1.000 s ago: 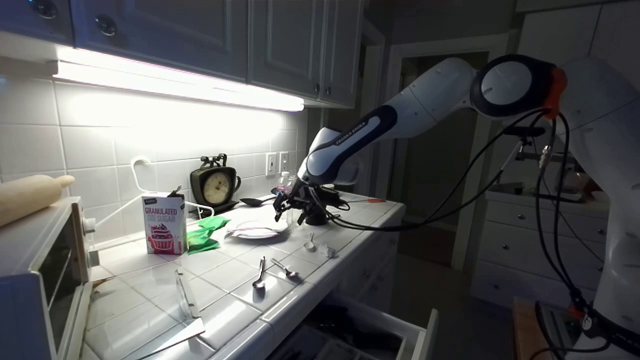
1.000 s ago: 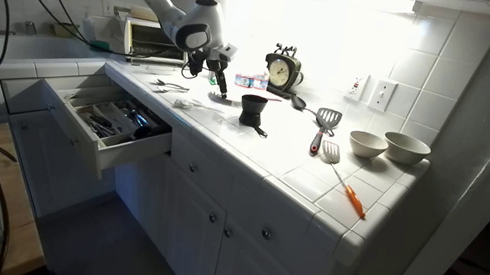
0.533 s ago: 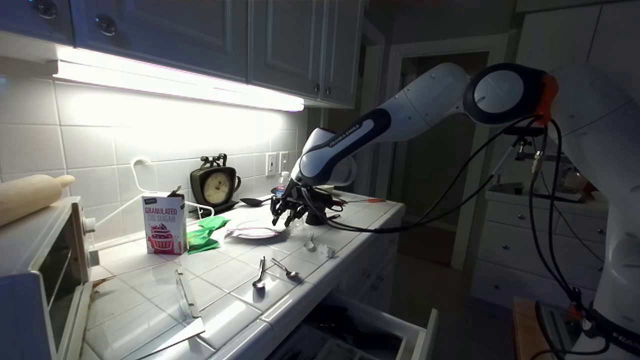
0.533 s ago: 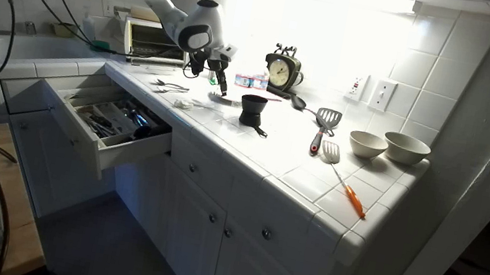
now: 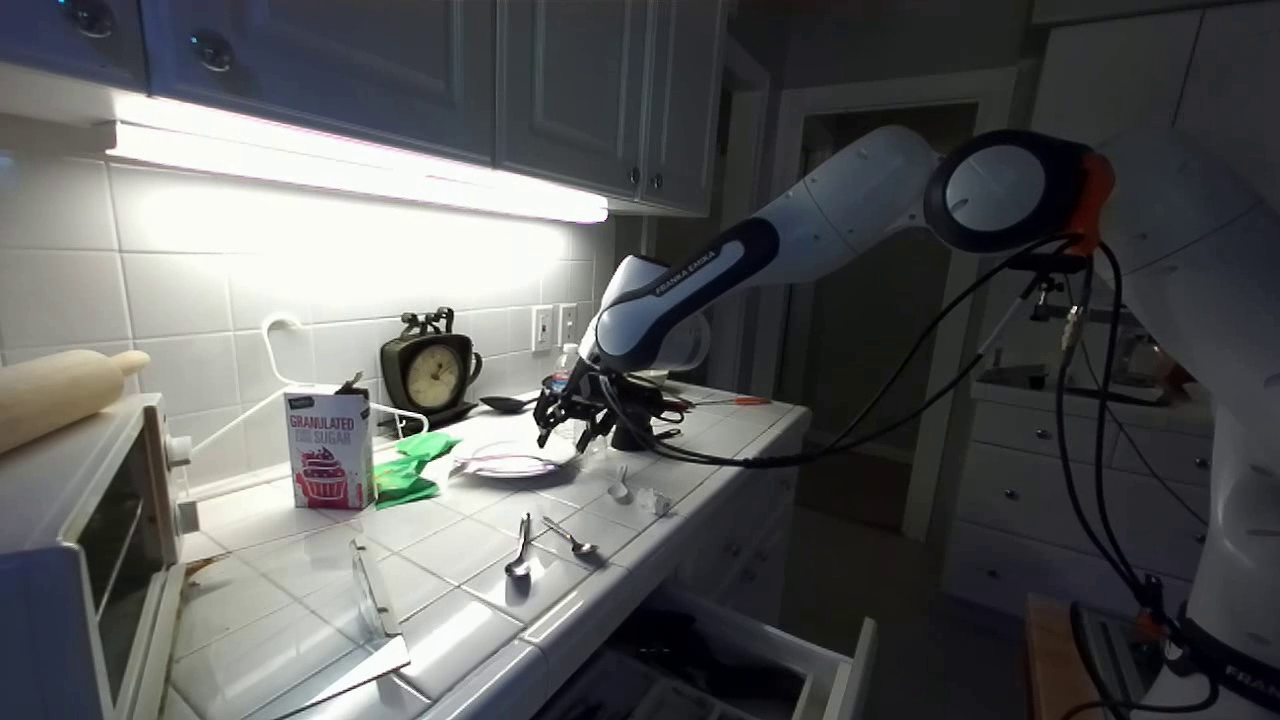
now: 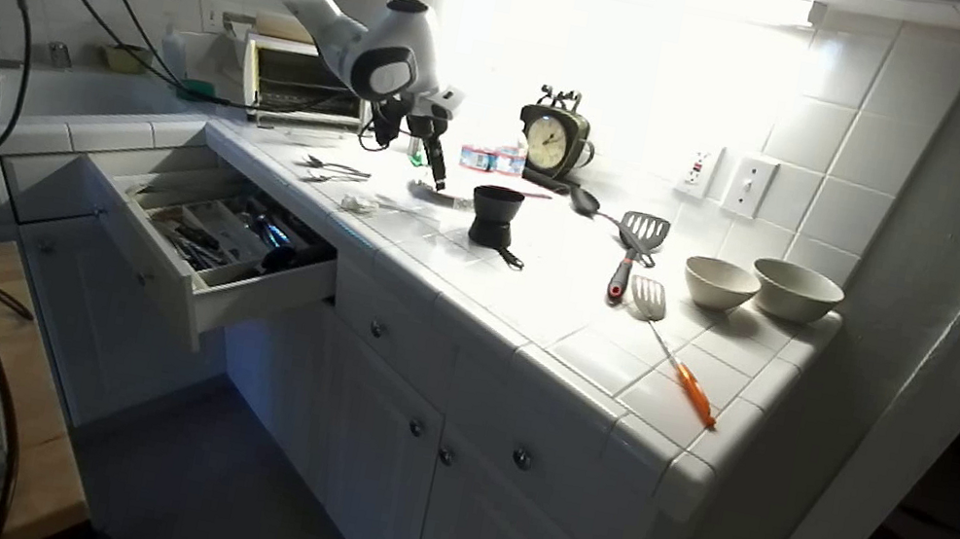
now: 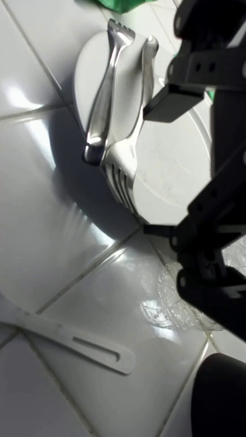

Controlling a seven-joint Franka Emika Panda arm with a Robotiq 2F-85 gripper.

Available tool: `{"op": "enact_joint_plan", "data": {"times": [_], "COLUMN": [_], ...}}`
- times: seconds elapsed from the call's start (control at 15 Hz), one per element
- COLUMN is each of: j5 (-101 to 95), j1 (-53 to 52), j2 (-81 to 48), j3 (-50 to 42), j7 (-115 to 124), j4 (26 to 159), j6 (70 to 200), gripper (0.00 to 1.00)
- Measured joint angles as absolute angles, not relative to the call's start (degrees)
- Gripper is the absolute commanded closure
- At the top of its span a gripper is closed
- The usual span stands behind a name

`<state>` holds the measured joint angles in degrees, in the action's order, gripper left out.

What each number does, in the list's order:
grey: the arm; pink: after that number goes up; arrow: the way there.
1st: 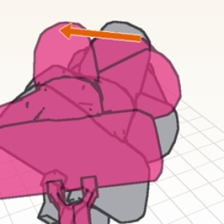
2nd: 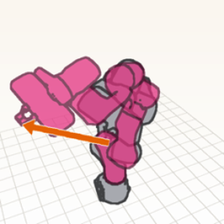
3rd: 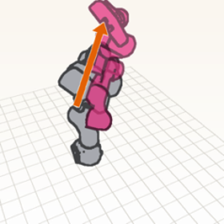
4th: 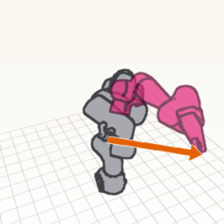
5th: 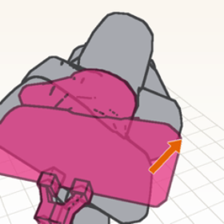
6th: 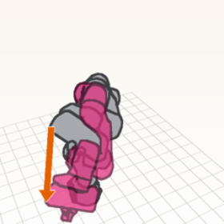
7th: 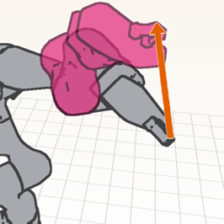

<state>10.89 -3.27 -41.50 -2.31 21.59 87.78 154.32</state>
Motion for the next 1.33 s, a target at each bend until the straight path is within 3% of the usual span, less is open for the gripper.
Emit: {"op": "enact_joint_plan", "data": {"times": [0.53, 0.6, 0.67, 0.8, 1.33], "j5": [10.4, 10.4, 10.4, 10.4, 10.4], "j1": [-7.3, -7.5, -7.6, -7.8, -8.0], "j2": [-41.4, -41.4, -41.4, -41.4, -41.4], "j3": [-7.8, -7.9, -7.9, -7.9, -7.9], "j7": [28.3, 28.9, 29.3, 30.1, 32.2], "j4": [87.7, 87.7, 87.7, 87.7, 87.6], "j6": [151.5, 150.9, 150.2, 149.3, 147.8], "gripper": [0.00, 0.06, 0.25, 0.31, 0.88]}}
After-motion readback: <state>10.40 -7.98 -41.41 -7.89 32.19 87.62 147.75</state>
